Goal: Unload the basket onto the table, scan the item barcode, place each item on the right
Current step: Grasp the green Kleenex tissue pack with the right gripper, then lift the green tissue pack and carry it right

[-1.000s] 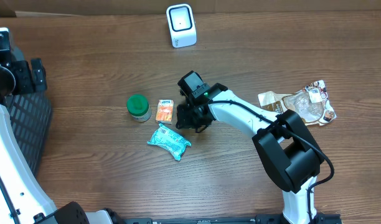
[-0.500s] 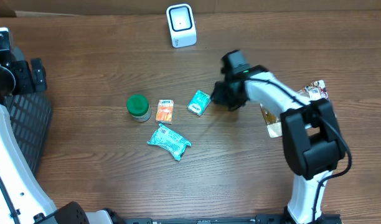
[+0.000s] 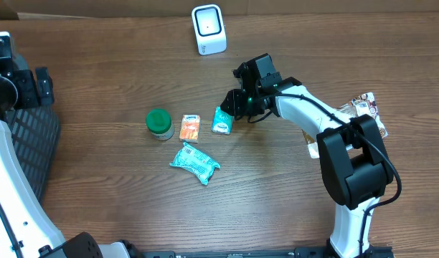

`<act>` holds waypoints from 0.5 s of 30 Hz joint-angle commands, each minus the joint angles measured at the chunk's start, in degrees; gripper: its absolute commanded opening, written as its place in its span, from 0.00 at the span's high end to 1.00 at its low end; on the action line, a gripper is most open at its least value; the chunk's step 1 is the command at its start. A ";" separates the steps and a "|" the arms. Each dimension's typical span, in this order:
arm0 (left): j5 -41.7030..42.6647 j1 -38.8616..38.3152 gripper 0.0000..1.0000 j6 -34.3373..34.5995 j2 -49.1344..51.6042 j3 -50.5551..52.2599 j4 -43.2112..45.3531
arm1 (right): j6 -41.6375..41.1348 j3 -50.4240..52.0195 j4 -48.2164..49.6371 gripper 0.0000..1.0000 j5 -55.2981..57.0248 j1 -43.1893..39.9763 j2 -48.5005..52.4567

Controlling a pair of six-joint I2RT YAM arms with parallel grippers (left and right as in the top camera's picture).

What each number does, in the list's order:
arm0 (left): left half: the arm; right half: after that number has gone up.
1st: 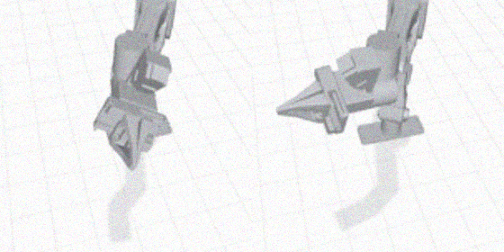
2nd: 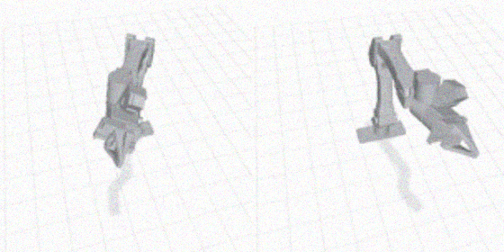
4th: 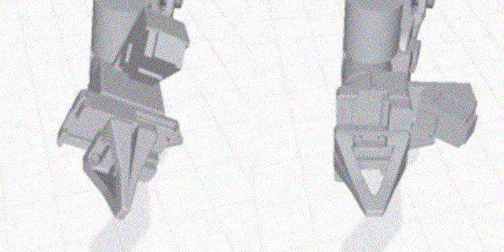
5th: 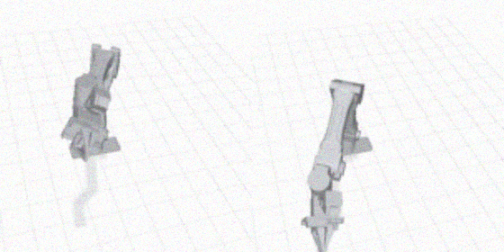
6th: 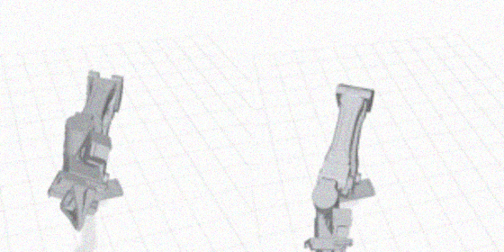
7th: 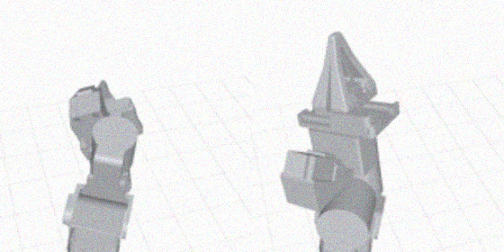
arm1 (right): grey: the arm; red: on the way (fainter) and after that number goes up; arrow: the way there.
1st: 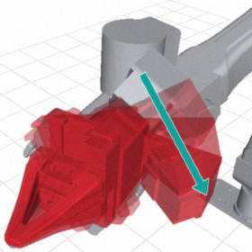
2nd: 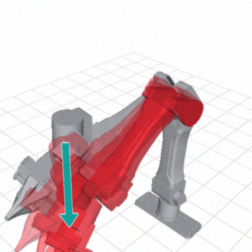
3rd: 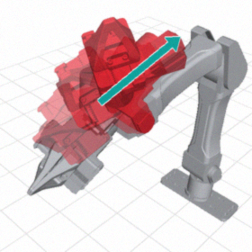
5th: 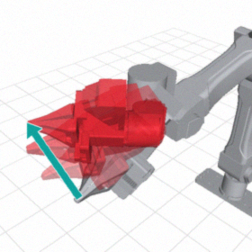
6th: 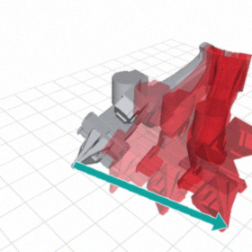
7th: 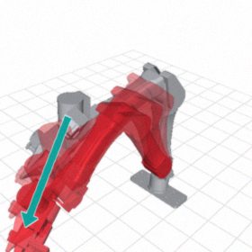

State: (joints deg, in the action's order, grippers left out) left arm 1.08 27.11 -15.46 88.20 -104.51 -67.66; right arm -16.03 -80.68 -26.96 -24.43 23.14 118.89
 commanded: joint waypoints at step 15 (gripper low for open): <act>0.02 0.24 0.00 -1.27 0.31 -0.24 0.20 | 6.73 -2.01 -0.11 0.39 -1.53 6.84 0.17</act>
State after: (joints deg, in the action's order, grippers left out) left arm 1.08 27.11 -15.46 88.20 -104.51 -67.66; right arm -8.29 -81.01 -27.09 -30.79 28.56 118.89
